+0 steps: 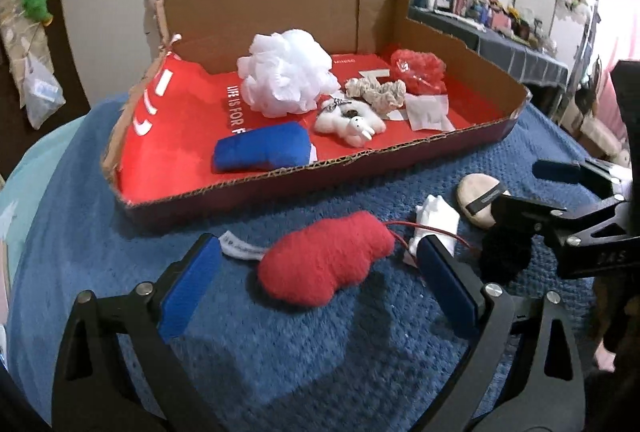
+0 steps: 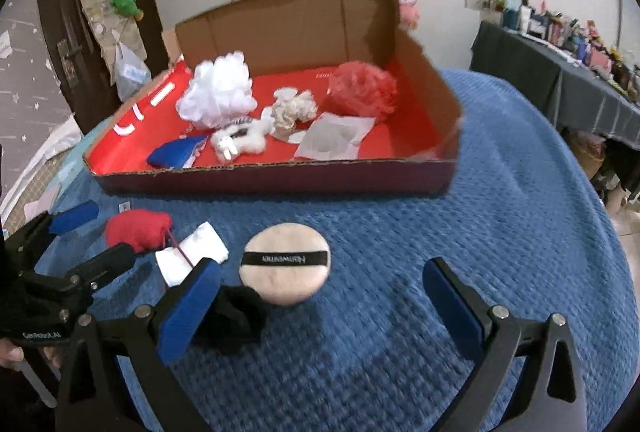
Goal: Organize soft objects
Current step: 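Grasp the red plush with the left tool while the right tool grasps the beige powder puff, then carry the red plush and beige powder puff into the box with both tools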
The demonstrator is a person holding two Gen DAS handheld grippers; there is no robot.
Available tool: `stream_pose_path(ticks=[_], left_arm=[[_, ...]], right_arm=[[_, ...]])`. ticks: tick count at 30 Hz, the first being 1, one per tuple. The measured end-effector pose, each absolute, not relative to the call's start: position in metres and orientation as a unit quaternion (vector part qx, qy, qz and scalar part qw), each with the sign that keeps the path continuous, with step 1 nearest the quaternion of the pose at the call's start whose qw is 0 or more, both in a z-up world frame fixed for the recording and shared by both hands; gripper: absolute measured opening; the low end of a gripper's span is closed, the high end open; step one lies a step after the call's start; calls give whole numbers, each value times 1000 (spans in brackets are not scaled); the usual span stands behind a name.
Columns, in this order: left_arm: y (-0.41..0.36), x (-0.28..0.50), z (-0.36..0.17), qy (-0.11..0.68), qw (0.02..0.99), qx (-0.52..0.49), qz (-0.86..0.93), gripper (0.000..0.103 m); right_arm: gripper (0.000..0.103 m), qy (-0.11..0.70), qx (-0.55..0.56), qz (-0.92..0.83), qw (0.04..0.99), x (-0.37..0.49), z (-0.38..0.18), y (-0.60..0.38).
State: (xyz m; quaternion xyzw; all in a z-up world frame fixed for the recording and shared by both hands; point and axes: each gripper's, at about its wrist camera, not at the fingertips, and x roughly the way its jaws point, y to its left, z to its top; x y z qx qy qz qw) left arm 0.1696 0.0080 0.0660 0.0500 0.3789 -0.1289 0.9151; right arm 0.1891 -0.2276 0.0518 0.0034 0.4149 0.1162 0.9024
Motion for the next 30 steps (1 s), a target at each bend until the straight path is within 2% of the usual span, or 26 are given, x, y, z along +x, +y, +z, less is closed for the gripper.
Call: stream_pose_path(ticks=[4, 6, 9, 11, 12, 16, 30], left_arm=[[6, 181, 62, 394, 905, 55, -148, 83], [5, 186, 59, 404, 899, 50, -163, 68], [3, 189, 54, 411, 893, 47, -178, 65], [2, 187, 56, 407, 894, 46, -182, 63], [3, 186, 56, 405, 895, 45, -182, 62], [7, 181, 65, 396, 900, 33, -180, 62], [14, 164, 93, 360, 915, 27, -179, 62]], right_arm=[[103, 436, -29, 119, 891, 201, 44, -215], [100, 444, -38, 125, 886, 204, 40, -210], [82, 451, -44, 143, 880, 204, 36, -205], [58, 446, -42, 155, 881, 202, 37, -205], [55, 446, -38, 160, 880, 201, 38, -206], [52, 433, -24, 172, 884, 195, 45, -211], [52, 407, -4, 177, 896, 184, 73, -222]])
